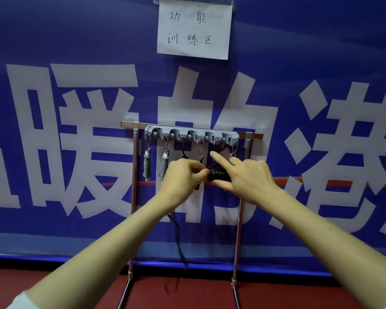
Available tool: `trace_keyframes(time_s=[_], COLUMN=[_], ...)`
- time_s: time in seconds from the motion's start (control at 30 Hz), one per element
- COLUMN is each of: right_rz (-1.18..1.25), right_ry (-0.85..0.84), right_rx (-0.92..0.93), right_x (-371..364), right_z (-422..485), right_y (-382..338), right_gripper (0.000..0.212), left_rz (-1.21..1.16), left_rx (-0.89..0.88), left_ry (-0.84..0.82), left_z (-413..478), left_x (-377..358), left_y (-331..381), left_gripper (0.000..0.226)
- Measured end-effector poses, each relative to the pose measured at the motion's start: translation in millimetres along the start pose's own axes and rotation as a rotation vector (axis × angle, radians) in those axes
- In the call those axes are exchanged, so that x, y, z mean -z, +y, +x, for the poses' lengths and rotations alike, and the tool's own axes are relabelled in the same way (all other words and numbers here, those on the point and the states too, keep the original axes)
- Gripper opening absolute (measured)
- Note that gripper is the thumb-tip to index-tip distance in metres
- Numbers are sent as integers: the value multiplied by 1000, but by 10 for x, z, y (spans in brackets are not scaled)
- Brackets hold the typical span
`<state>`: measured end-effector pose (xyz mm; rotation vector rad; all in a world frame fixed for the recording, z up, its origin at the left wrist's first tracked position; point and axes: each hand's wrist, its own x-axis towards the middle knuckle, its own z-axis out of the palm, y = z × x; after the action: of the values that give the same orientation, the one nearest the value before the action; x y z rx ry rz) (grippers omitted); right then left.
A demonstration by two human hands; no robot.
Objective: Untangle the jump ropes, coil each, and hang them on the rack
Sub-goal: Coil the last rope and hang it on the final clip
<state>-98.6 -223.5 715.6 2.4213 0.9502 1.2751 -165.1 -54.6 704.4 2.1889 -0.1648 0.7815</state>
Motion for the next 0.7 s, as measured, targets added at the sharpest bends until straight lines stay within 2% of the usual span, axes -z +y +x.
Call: trace_keyframes(time_s=[0.03,0.1,0.17,0.2,0.27,0.3,0.37,0.43,0.5,0.53,0.6,0.7], right_rz=[42,106,178,241,319,315,244,180,110,81,40,56], right_ry=[-84,-170,-158,-141,-76,-36,51,155,231,259,320,400], right_rx=[-6,-31,-65,-95,-154,-170,-170,-136,-90,-74,-52,-35], right_x=[5,18,17,36,51,62,36,-31,-85,-102,-114,-45], right_z=[4,29,40,34,27,40,77,110,136,148,161,163], right_y=[-13,-10,21,26,16,10,-4,-29,-47,-47,-29,-28], right_gripper=[72,68,59,54,47,46,46,47,47,46,47,52], left_rz=[331,643,696,676,552,400,-93,-506,-722,-809,-932,-1036], left_rx=[-208,-575,-804,-861,-860,-770,-401,13,289,365,479,589], left_ry=[106,232,287,317,399,419,326,110,-124,-224,-373,-446], left_z=[15,27,49,86,102,84,-8,-43,21,64,123,113], left_x=[-29,-74,-99,-100,-110,-127,-141,-137,-64,-10,86,122], left_y=[-42,-144,-269,-342,-394,-378,-222,-75,-51,-68,-91,-77], left_gripper=[16,12,17,21,23,24,19,21,38,43,39,21])
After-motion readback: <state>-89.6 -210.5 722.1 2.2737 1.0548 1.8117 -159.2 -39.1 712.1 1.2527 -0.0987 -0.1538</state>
